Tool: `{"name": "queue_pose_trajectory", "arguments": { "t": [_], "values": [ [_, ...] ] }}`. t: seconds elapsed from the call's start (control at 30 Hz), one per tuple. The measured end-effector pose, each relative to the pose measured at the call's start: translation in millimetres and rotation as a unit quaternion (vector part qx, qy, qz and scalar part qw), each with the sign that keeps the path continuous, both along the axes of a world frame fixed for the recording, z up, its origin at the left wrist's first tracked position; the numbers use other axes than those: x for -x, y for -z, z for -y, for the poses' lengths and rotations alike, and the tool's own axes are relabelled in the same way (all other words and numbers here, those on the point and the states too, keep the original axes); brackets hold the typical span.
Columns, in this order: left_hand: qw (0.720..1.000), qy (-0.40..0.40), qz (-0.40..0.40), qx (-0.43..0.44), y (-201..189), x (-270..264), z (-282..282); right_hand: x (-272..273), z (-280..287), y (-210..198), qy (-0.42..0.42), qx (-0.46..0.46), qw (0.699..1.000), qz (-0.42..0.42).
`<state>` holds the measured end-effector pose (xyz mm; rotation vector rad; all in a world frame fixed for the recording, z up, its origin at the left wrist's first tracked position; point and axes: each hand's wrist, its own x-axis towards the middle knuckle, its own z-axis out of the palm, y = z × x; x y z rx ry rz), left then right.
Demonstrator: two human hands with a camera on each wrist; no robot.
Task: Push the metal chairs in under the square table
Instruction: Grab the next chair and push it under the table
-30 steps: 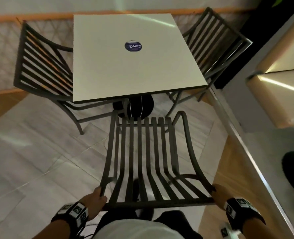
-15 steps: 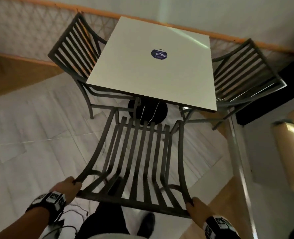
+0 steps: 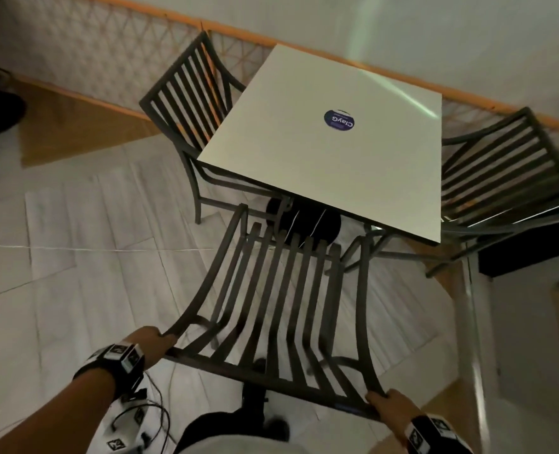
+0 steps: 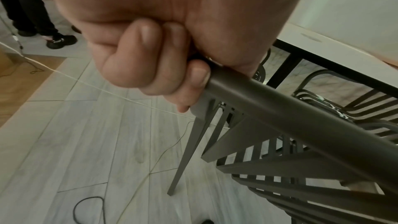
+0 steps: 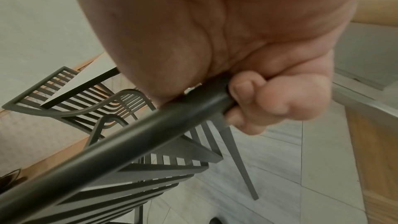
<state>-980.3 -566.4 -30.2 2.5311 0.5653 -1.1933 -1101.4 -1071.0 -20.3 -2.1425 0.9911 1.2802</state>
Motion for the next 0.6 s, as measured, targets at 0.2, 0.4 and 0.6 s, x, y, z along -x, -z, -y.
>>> {"name": "queue_pose_trajectory", "arguments": {
  "t": [0.2, 0.4, 0.6],
  "values": [
    [1.000, 0.002, 0.023, 0.015, -4.5, -41.5, 13.8, -31.2, 6.3, 7.9, 0.027, 0.019, 0.999, 0.031],
    [0.999, -0.004, 0.034, 0.013, -5.0, -77.7, 16.4, -62.1, -1.8, -7.4, 0.003, 0.025, 0.999, 0.026],
    [0.999, -0.006, 0.052, 0.012, -3.7, -75.1, 14.6, -70.6, -10.9, -26.2, -0.028, 0.010, 1.000, 0.010]
  ]
}}
